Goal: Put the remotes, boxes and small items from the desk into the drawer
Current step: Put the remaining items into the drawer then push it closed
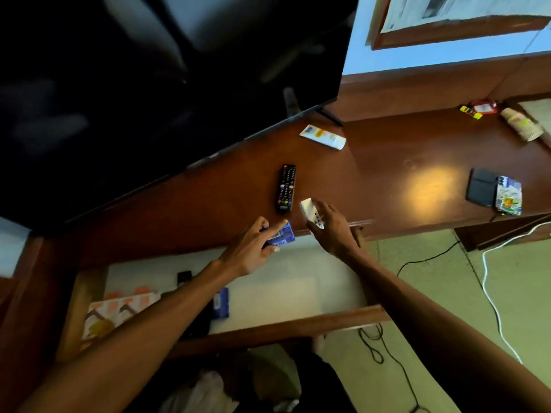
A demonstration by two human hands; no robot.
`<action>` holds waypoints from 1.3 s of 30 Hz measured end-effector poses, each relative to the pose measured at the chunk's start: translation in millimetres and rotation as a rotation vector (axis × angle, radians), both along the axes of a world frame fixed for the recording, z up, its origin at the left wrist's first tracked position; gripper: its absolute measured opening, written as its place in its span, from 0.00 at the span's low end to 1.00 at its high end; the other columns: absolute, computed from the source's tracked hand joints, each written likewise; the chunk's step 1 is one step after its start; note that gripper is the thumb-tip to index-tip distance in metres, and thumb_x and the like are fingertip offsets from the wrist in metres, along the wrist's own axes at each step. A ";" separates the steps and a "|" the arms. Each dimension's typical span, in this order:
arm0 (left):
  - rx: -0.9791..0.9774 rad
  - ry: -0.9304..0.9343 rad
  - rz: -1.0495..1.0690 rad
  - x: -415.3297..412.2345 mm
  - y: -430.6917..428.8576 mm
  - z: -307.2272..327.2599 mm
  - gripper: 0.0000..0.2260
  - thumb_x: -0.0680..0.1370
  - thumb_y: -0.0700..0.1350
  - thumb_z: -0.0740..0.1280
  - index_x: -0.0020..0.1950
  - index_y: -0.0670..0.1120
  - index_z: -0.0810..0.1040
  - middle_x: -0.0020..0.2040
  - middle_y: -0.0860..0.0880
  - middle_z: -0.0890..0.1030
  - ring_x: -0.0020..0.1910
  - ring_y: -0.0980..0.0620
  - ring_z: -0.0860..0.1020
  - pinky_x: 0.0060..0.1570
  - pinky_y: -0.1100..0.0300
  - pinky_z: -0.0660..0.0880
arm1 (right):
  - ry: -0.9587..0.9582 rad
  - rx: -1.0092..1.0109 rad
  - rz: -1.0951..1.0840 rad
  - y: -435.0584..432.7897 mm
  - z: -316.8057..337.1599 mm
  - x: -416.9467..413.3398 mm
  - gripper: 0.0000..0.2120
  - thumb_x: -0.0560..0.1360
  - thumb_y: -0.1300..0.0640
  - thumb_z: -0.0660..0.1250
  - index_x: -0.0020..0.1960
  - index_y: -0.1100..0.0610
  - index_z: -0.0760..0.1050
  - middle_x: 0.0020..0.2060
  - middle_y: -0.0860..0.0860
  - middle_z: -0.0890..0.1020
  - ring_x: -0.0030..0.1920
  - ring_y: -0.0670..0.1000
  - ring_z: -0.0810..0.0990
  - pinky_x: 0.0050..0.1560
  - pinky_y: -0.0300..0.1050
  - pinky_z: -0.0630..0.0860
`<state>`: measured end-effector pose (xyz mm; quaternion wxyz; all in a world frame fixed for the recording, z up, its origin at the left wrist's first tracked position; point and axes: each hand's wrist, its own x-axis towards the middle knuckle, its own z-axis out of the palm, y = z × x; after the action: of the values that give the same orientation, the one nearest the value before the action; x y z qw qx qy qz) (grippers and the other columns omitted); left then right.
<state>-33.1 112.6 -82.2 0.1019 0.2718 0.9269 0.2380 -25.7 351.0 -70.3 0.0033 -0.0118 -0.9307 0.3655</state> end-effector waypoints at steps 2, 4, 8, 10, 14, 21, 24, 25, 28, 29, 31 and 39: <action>-0.059 -0.030 -0.015 30.4 -30.2 -6.9 0.30 0.78 0.52 0.66 0.77 0.58 0.58 0.55 0.50 0.66 0.51 0.50 0.73 0.50 0.55 0.74 | -0.035 -0.030 0.023 -27.0 -7.6 27.5 0.29 0.72 0.52 0.72 0.70 0.57 0.69 0.58 0.59 0.80 0.55 0.60 0.79 0.54 0.49 0.75; -0.092 -0.096 -0.012 58.7 -56.2 -18.3 0.30 0.79 0.52 0.64 0.78 0.57 0.56 0.55 0.49 0.66 0.51 0.48 0.72 0.50 0.55 0.73 | -0.127 -0.033 0.042 -53.9 -15.5 53.6 0.30 0.72 0.48 0.72 0.71 0.53 0.68 0.56 0.57 0.81 0.54 0.58 0.80 0.52 0.45 0.74; -0.157 -0.228 0.083 94.8 -91.0 -47.8 0.28 0.80 0.51 0.63 0.78 0.57 0.57 0.54 0.47 0.65 0.49 0.48 0.71 0.49 0.55 0.72 | -0.295 0.043 0.138 -93.3 -44.7 91.0 0.34 0.73 0.46 0.69 0.75 0.46 0.59 0.57 0.59 0.80 0.53 0.60 0.79 0.50 0.50 0.76; -0.192 -0.276 0.157 104.3 -96.9 -59.7 0.27 0.80 0.51 0.63 0.77 0.58 0.58 0.56 0.45 0.67 0.51 0.45 0.72 0.51 0.53 0.73 | -0.367 0.070 0.148 -104.5 -58.4 100.4 0.35 0.74 0.46 0.68 0.76 0.45 0.57 0.59 0.60 0.78 0.54 0.61 0.78 0.50 0.51 0.75; -0.267 -0.314 0.264 105.7 -95.7 -79.3 0.26 0.79 0.53 0.62 0.76 0.57 0.58 0.62 0.41 0.69 0.58 0.40 0.73 0.55 0.48 0.75 | -0.439 0.145 0.152 -115.5 -78.9 100.4 0.33 0.75 0.46 0.67 0.76 0.47 0.57 0.58 0.60 0.78 0.55 0.61 0.77 0.51 0.50 0.73; -0.452 -0.218 0.311 99.3 -79.0 -107.3 0.30 0.76 0.61 0.64 0.74 0.51 0.63 0.66 0.42 0.74 0.65 0.40 0.69 0.61 0.47 0.68 | -0.501 0.210 0.194 -121.1 -110.4 90.8 0.33 0.75 0.46 0.67 0.76 0.48 0.57 0.59 0.60 0.77 0.56 0.61 0.77 0.53 0.52 0.74; -0.474 -0.177 0.360 99.7 -77.9 -116.6 0.30 0.74 0.64 0.64 0.70 0.49 0.68 0.65 0.43 0.73 0.65 0.42 0.69 0.61 0.47 0.67 | -0.539 0.192 0.192 -123.6 -122.8 89.2 0.33 0.75 0.46 0.67 0.75 0.48 0.58 0.60 0.60 0.77 0.57 0.61 0.76 0.54 0.51 0.74; -0.482 -0.168 0.370 100.0 -78.8 -119.0 0.29 0.74 0.65 0.63 0.69 0.48 0.69 0.65 0.43 0.72 0.64 0.42 0.68 0.61 0.48 0.67 | -0.547 0.179 0.186 -125.4 -125.7 88.9 0.33 0.75 0.47 0.68 0.75 0.49 0.58 0.60 0.59 0.77 0.58 0.60 0.76 0.54 0.51 0.74; -0.456 -0.179 0.359 98.7 -87.4 -123.3 0.27 0.76 0.63 0.63 0.69 0.49 0.70 0.65 0.43 0.69 0.65 0.43 0.67 0.62 0.48 0.68 | -0.554 0.153 0.176 -132.8 -129.2 85.9 0.33 0.74 0.48 0.68 0.75 0.49 0.58 0.61 0.59 0.76 0.58 0.61 0.77 0.54 0.53 0.75; -0.420 -0.189 0.353 97.9 -92.0 -124.1 0.26 0.76 0.62 0.64 0.69 0.50 0.71 0.66 0.44 0.69 0.65 0.43 0.67 0.63 0.48 0.67 | -0.555 0.149 0.176 -135.7 -130.0 84.3 0.33 0.74 0.48 0.69 0.75 0.50 0.58 0.62 0.60 0.75 0.58 0.61 0.76 0.55 0.54 0.76; -0.340 -0.238 0.355 98.1 -101.6 -124.4 0.24 0.77 0.59 0.66 0.70 0.51 0.71 0.67 0.45 0.69 0.66 0.43 0.68 0.64 0.47 0.67 | -0.569 0.145 0.185 -142.3 -131.6 82.8 0.34 0.73 0.49 0.70 0.75 0.51 0.59 0.63 0.60 0.74 0.59 0.61 0.76 0.55 0.54 0.76; -0.252 -0.369 0.275 106.7 -117.9 -116.4 0.23 0.77 0.48 0.68 0.72 0.48 0.71 0.62 0.45 0.75 0.62 0.45 0.72 0.63 0.51 0.71 | -0.589 0.147 0.232 -159.8 -137.6 86.5 0.32 0.73 0.57 0.72 0.73 0.55 0.62 0.63 0.62 0.71 0.59 0.62 0.76 0.53 0.50 0.75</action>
<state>73.6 -5.4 -198.6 0.2688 0.0806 0.9432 0.1778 60.8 191.1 -207.9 -0.3068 -0.0106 -0.9107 0.2764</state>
